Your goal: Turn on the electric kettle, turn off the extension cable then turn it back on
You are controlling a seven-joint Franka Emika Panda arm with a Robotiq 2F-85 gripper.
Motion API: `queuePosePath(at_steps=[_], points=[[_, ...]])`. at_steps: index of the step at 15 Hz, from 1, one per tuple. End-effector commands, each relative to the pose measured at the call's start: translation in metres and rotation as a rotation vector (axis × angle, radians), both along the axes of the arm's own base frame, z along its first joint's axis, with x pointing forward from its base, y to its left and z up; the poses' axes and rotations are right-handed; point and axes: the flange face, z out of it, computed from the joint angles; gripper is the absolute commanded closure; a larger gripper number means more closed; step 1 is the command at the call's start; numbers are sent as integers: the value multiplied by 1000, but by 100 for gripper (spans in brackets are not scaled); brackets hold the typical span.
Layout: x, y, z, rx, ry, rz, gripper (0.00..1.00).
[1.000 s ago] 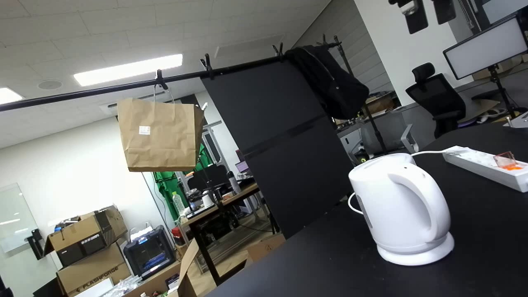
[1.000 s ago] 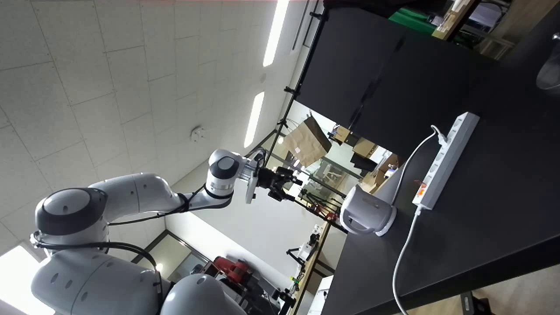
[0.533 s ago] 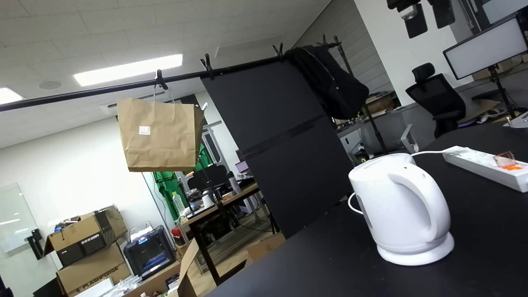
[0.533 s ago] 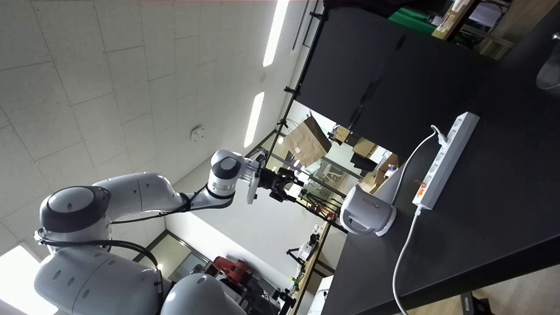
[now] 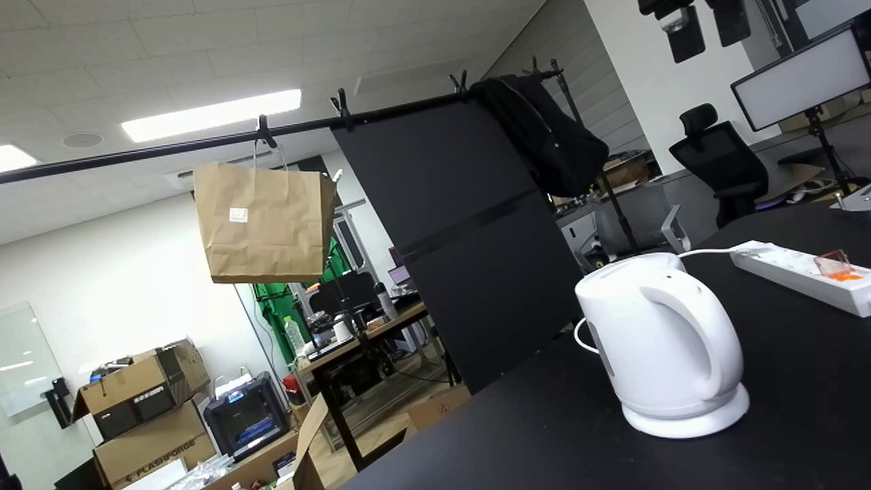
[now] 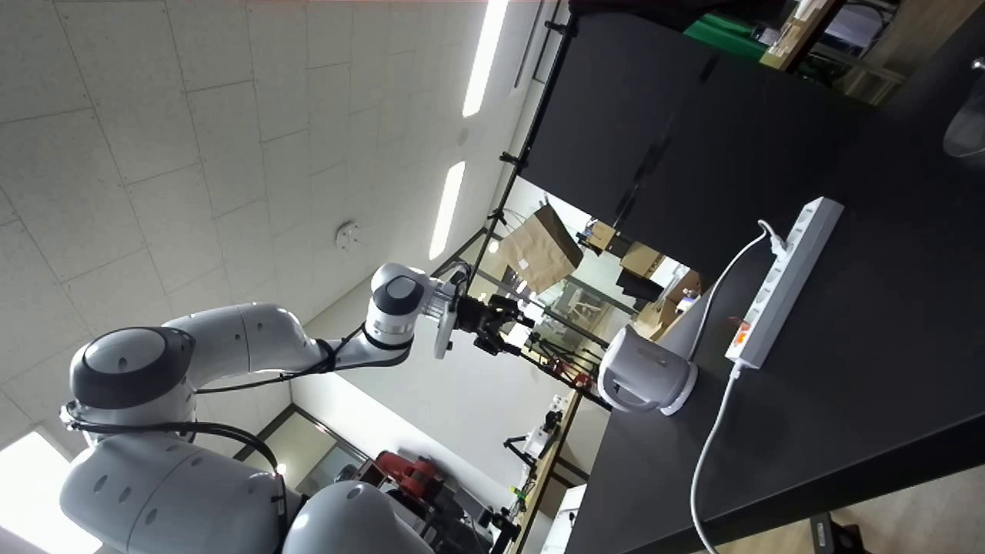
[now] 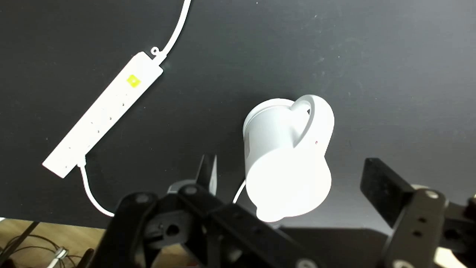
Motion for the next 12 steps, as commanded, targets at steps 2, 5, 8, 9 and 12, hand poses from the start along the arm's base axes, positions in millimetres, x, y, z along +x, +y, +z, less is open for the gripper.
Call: queuePosePath(at_steps=[2,5,8,9,12], points=[[9,4,-3,-1,13,14,0],[27,14,-15,-8,26,33,0],[46,29,-29,1,26,65,25],[53,36,-36,13,29,79,25],[69,57,-54,45,65,126,48]])
